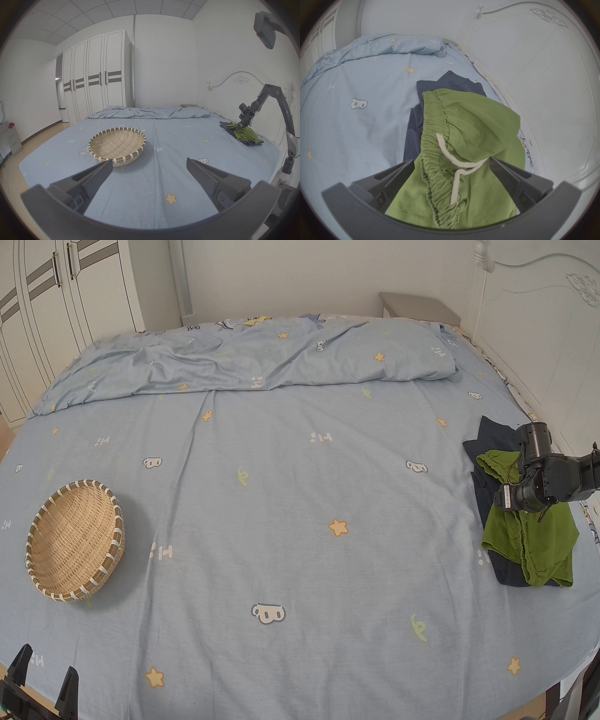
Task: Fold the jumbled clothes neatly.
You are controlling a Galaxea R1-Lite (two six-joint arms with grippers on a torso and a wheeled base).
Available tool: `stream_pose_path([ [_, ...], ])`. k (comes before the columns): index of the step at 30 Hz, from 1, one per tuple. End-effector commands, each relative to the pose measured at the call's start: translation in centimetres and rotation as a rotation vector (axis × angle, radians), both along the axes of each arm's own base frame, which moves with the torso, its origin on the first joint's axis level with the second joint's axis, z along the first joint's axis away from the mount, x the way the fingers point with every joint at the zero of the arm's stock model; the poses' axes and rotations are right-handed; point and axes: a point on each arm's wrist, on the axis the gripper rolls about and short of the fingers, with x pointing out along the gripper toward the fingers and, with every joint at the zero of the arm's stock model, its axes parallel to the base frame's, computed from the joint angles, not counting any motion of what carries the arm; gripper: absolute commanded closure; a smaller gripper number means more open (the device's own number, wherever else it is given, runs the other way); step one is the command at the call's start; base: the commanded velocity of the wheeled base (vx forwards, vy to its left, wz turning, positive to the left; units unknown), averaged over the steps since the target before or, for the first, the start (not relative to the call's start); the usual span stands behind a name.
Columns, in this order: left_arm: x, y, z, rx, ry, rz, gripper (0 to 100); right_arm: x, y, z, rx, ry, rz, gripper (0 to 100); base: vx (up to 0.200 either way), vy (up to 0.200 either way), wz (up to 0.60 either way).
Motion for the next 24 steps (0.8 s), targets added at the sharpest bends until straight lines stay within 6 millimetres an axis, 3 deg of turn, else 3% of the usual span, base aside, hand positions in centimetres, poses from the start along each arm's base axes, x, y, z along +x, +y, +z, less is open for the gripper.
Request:
stream_pose_path([
  [1,0.0,0.0,-0.5,0.0,0.005,0.0,0,0.5,0.0,-0.9,-0.01,0.018,-0.009,0,0.0,0.0,0.0],
  [5,0.0,0.0,-0.5,0.0,0.005,0.0,0,0.5,0.1,-0.9,-0.01,0.016,-0.006,0,0.0,0.0,0.0],
  [6,0.0,0.0,-0.5,0.0,0.005,-0.001,0,0.6,0.2,-0.8,-0.01,0.015,-0.005,100,0.0,0.0,0.0],
  [17,0.0,0.0,-0.5,0.0,0.005,0.0,0,0.3,0.6,-0.4,-0.011,0.022,0.009,100,0.0,0.0,0.0],
  [21,0.0,0.0,-0.5,0.0,0.005,0.002,0,-0.1,0.6,0.7,-0.004,0.02,0.019,100,0.0,0.0,0.0],
  [24,0.0,0.0,-0.5,0.0,0.005,0.0,0,-1.2,0.8,3.4,0.025,-0.003,0.05,100,0.0,0.0,0.0],
])
